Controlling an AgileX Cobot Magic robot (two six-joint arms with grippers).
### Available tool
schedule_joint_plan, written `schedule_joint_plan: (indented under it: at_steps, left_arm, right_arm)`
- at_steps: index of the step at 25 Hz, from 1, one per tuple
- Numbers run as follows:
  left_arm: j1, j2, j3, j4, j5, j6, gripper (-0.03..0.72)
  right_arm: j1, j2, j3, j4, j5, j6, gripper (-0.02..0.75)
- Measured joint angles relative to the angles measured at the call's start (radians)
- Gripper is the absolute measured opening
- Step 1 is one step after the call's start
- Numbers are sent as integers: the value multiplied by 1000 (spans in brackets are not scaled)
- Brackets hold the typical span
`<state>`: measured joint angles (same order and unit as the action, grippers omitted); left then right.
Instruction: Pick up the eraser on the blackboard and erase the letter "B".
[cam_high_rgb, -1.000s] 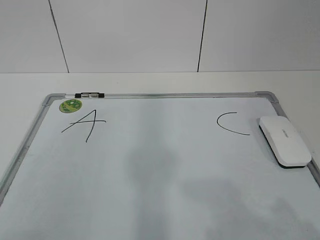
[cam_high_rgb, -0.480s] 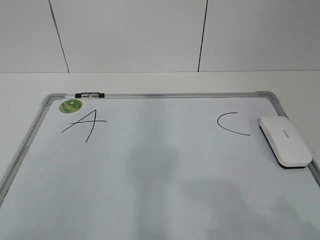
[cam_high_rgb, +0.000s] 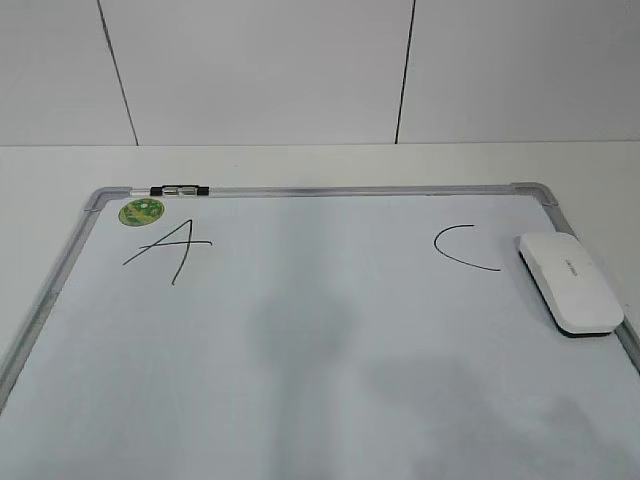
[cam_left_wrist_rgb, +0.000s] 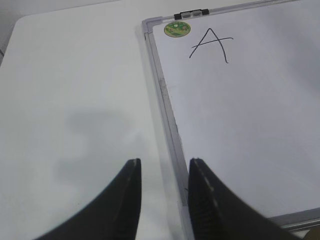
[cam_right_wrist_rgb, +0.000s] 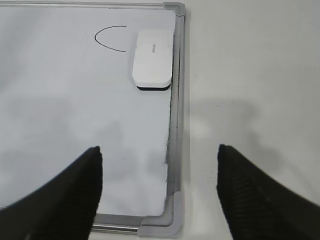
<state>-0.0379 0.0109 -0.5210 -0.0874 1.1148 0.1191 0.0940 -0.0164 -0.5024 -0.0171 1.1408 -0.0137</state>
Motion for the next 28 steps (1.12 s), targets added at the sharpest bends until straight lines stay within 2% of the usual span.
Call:
schedule_joint_plan:
  at_steps: [28]
  left_arm:
    - [0,0,0,0,0,2,241]
  right_arm:
    - [0,0,0,-7,0,0,569]
